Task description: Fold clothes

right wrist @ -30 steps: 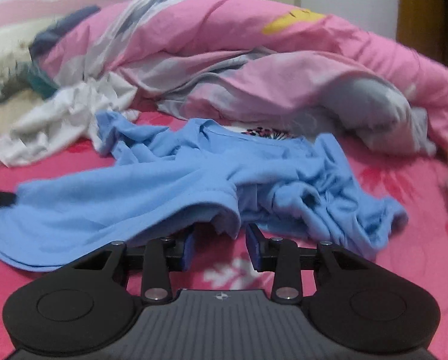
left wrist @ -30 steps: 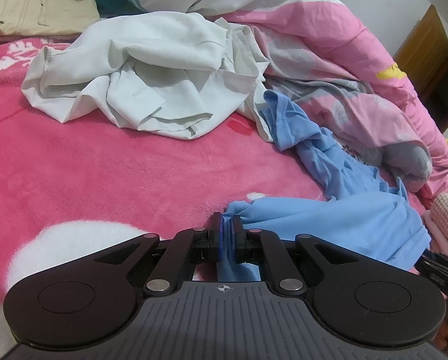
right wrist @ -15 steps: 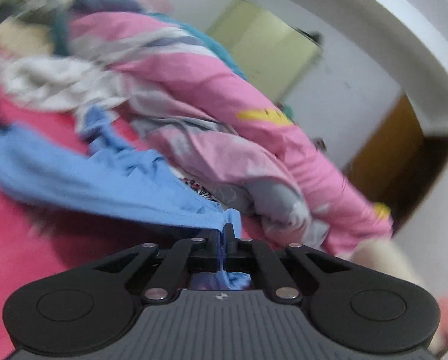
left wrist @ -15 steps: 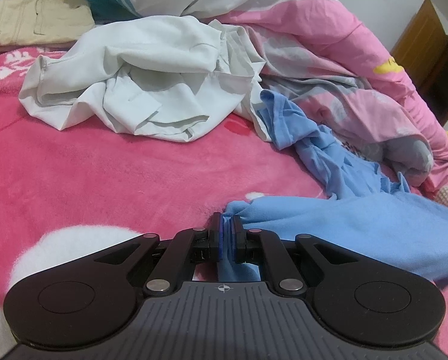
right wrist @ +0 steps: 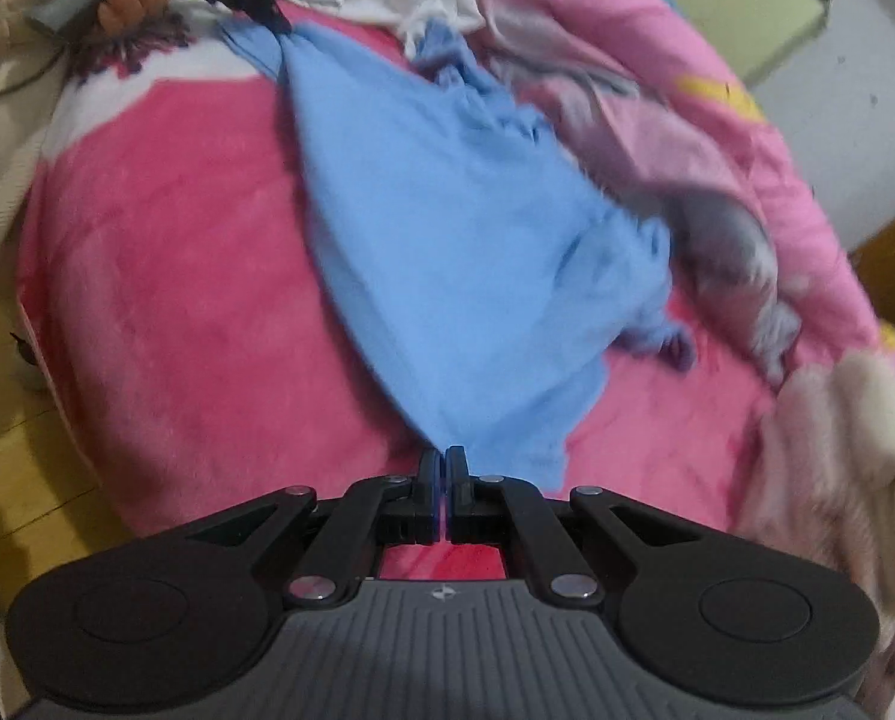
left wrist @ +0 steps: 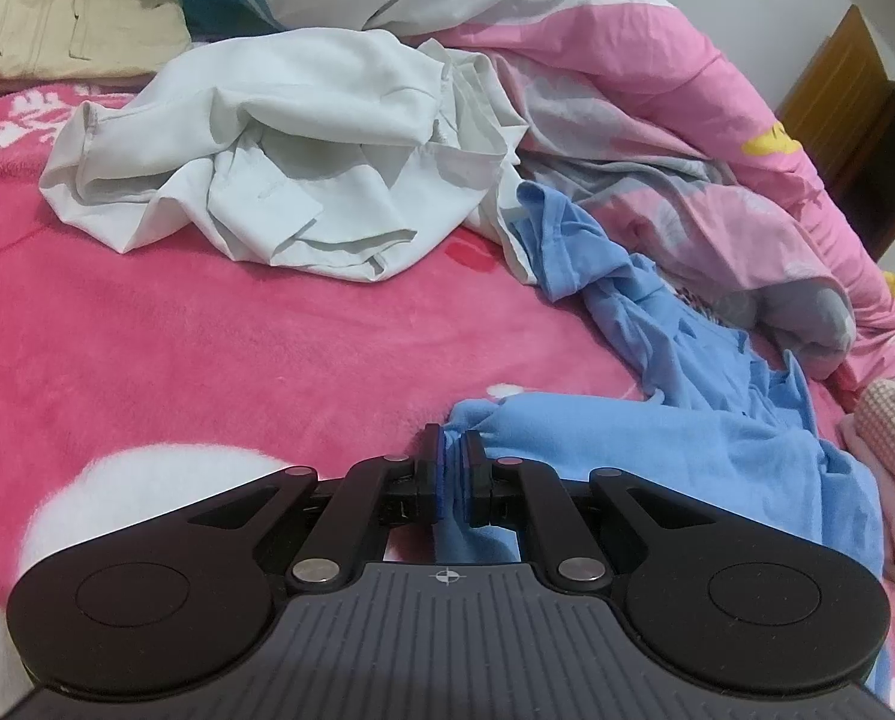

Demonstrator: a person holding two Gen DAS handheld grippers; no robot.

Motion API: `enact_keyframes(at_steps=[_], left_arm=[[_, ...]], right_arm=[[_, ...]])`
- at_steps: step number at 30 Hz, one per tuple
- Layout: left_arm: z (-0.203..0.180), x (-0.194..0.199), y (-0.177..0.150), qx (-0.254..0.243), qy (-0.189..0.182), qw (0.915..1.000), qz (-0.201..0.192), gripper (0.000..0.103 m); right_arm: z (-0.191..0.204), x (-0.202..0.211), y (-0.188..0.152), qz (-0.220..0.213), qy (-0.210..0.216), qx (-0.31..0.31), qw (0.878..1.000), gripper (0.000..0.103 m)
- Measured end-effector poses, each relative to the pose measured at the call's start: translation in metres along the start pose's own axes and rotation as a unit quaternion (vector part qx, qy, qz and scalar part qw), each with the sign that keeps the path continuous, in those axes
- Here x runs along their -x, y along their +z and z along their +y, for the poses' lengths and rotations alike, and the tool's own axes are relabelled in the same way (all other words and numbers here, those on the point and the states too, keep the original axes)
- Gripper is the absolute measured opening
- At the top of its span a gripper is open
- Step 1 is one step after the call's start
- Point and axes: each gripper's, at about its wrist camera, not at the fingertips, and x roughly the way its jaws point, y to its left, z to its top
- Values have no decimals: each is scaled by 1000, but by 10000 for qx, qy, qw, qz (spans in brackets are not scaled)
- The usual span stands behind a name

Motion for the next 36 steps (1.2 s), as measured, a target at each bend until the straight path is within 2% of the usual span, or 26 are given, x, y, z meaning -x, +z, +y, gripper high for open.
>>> enact_keyframes(at_steps=[7, 10, 14, 16, 17, 21, 24, 28, 30, 32, 36], left_arm=[[-1, 6, 1, -59, -115, 9999, -7, 5], [4, 22, 7, 13, -264, 9996, -7, 5], [6, 57, 10, -59, -302, 9995, -67, 6], [7, 72, 9, -150, -294, 9994, -39, 6], [7, 79, 8, -197, -287, 9994, -20, 7], [3, 83, -5, -391, -286, 9985, 235, 8], [-3, 73, -13, -498, -386, 9971, 438, 8], [-9, 51, -17, -503, -398, 9962, 589, 8], [-10, 45, -17, -454, -391, 9964, 595, 8], [-10, 40, -18, -400, -390, 9966, 601, 8], [-13, 32, -23, -442, -246, 9972, 552, 5]], right_arm=[[-24, 20, -21, -249, 107, -1328, 9908, 2], [-50, 29, -30, -556, 196, -2149, 9748, 2], [-76, 32, -36, -979, 657, -3105, 9432, 6], [-82, 28, -34, -1147, 865, -3355, 9310, 19], [-83, 24, -30, -1243, 962, -3399, 9272, 21], [-65, 5, -2, -1430, 1496, -3006, 9310, 21], [-42, -5, 20, -1454, 1695, -2441, 9437, 21], [-29, -8, 28, -1288, 1237, -2168, 9597, 23], [-39, -7, 14, -1075, 1000, -2479, 9576, 31], [-56, -6, -7, -854, 871, -2989, 9465, 33], [-90, -4, -57, -534, 744, -4197, 9030, 34]])
